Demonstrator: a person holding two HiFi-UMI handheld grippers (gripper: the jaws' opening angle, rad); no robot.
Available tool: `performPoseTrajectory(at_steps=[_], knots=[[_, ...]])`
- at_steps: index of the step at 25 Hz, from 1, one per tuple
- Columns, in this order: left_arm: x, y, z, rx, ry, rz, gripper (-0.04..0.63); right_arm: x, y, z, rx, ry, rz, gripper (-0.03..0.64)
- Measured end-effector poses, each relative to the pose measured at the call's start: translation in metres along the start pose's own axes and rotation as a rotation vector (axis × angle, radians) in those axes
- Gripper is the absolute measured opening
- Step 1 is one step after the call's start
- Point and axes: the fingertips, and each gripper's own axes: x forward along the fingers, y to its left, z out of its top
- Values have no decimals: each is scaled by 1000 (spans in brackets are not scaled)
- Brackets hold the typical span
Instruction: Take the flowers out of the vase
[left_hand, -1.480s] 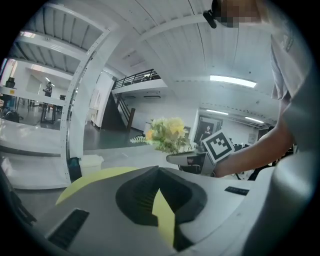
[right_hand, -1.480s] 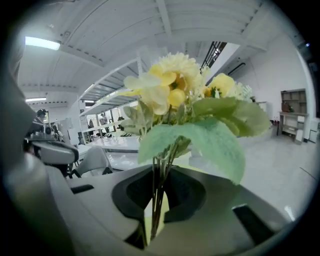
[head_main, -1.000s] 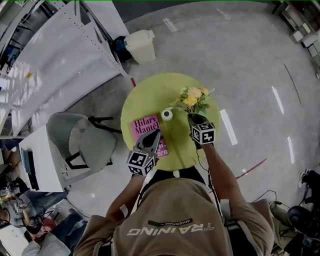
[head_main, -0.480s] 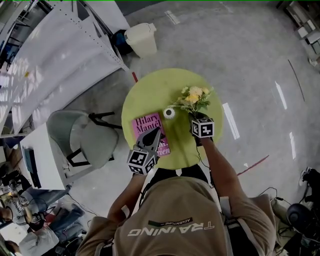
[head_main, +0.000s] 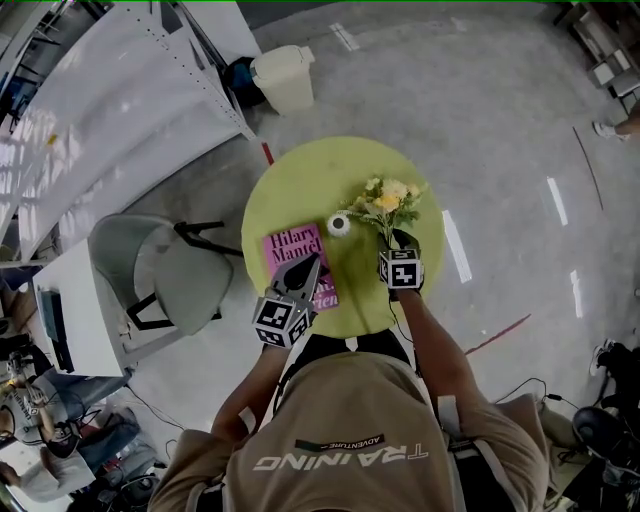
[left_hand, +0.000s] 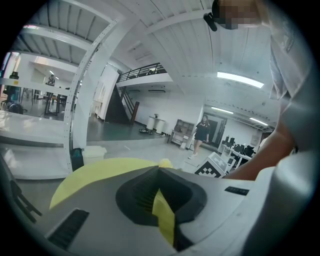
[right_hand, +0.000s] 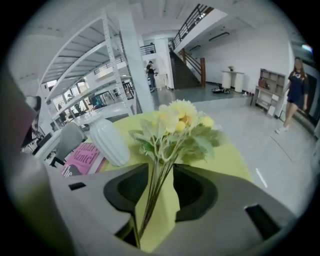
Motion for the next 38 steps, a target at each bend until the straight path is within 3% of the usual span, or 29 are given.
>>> performPoseTrajectory(at_steps=[3, 5, 7, 8, 12, 15, 18, 21, 26, 31, 38], knots=[[-4, -1, 1, 1, -6, -5, 6, -16, 0, 6, -32, -62, -39, 148], [-6, -3, 2, 2, -11, -9, 6, -24, 5, 12, -38, -96, -16, 107], [-7, -5, 3, 2, -15, -12, 6, -32, 13, 17, -43, -127, 23, 8], [-8, -6, 3, 3, -17, -13, 6, -37, 18, 20, -41, -145, 49, 6], [-13, -7, 5, 7, -30, -15, 6, -66, 42, 43, -1, -245, 193, 5], [-17, -6, 9, 14, -44, -12, 6, -104, 73, 71, 15, -366, 391, 3], [-22, -4, 16, 17, -60, -4, 6, -139, 104, 95, -40, -452, 521, 3], [-27, -4, 24, 25, -81, 2, 6, -165, 121, 115, -106, -502, 539, 3], [-38, -10, 53, 67, -146, 5, 6, -205, 150, 146, -123, -589, 620, 3], [-50, -24, 91, 120, -218, 4, 6, -227, 165, 161, -219, -615, 584, 3], [-62, -34, 128, 176, -284, 18, 6, -248, 169, 174, -261, -649, 562, 3]])
